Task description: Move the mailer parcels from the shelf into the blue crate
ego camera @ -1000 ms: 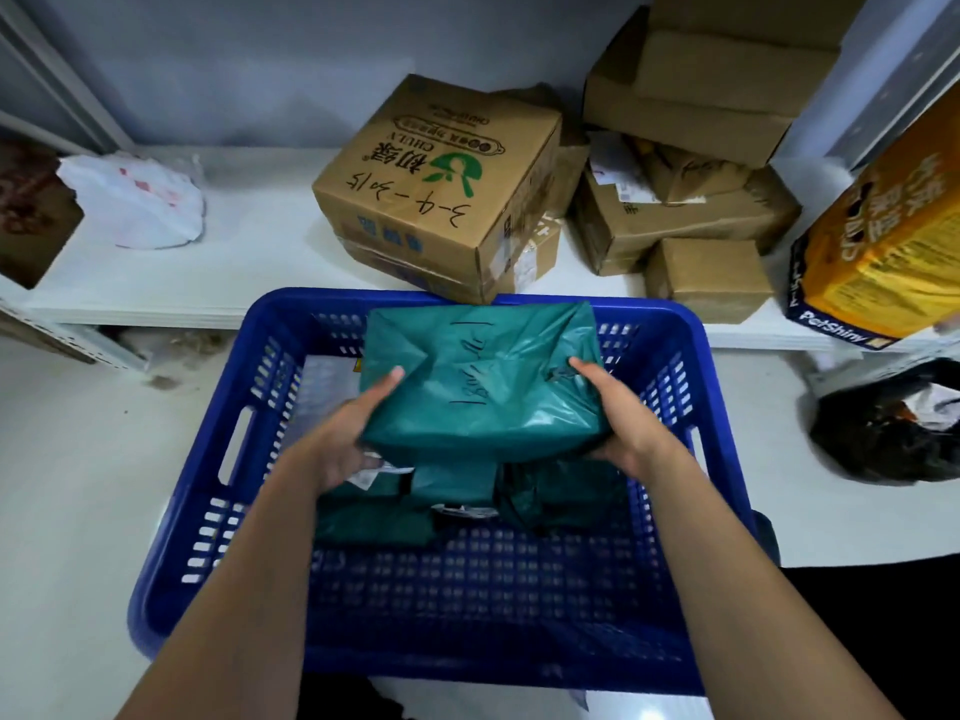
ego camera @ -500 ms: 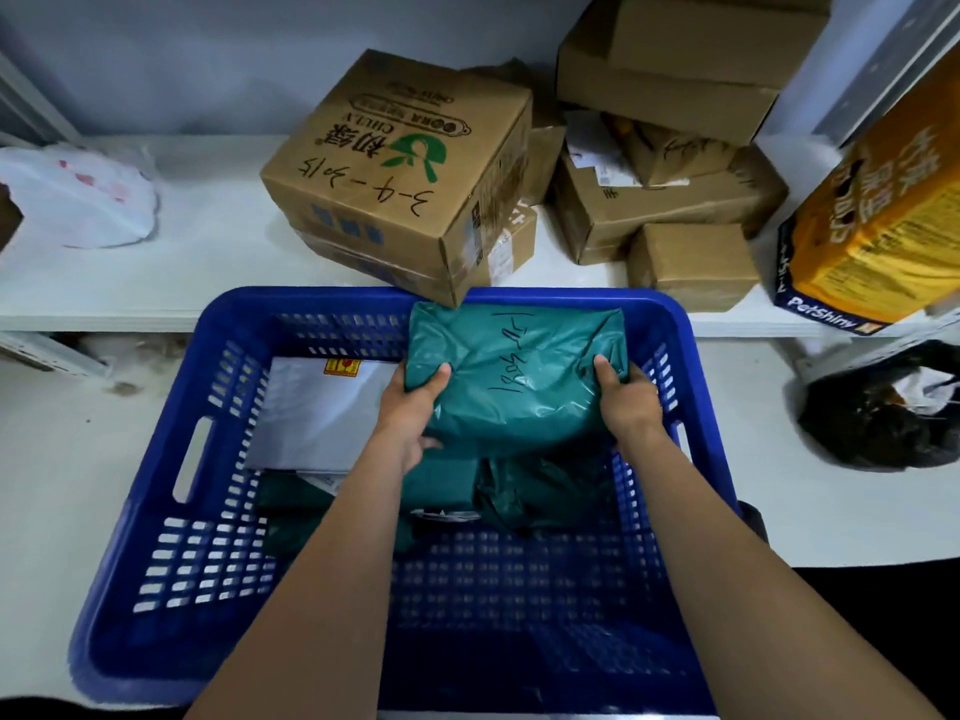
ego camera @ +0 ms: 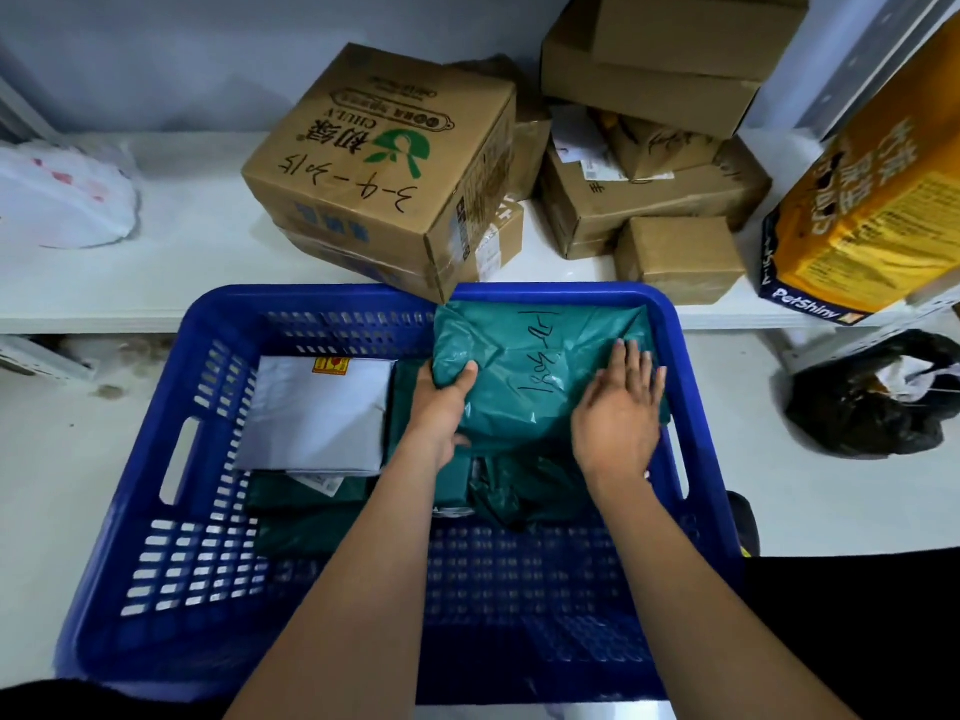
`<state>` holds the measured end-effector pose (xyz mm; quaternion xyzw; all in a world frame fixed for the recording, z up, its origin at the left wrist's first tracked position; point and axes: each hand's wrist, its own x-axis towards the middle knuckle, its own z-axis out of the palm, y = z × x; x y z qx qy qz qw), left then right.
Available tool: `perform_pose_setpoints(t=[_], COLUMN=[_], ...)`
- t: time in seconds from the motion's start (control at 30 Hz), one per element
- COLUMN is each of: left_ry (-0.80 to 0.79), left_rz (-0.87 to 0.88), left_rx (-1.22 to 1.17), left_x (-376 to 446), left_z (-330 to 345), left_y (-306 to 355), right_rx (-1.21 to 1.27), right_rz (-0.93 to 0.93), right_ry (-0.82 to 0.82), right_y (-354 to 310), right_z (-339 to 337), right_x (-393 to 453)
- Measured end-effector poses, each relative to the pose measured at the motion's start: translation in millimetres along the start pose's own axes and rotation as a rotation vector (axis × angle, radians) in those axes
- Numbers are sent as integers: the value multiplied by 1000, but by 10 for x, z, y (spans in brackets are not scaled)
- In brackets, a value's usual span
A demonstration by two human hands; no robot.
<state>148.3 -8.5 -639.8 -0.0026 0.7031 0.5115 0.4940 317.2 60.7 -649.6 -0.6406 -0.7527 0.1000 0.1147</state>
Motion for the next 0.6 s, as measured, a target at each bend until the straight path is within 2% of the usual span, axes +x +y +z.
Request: perform_pose_setpoints(t=[0.17, 0.33, 0.4, 0.5, 0.6], left_ry=[35, -18, 14, 126, 184], left_rz=[93, 107, 126, 166, 211], left_rx=[86, 160, 303, 659, 806], left_x=[25, 111, 89, -87, -361], left_z=[49, 13, 24, 58, 12], left_y=[-56, -50, -24, 73, 227], right_rx=[-138, -176, -164, -91, -33], right_rz=[-54, -56, -46, -20, -21], right_ry=[-162, -270, -380, -504, -437], right_y=[89, 102, 82, 19, -23], right_z=[107, 60, -26, -331, -641], right_x=[-21, 18, 87, 197, 205])
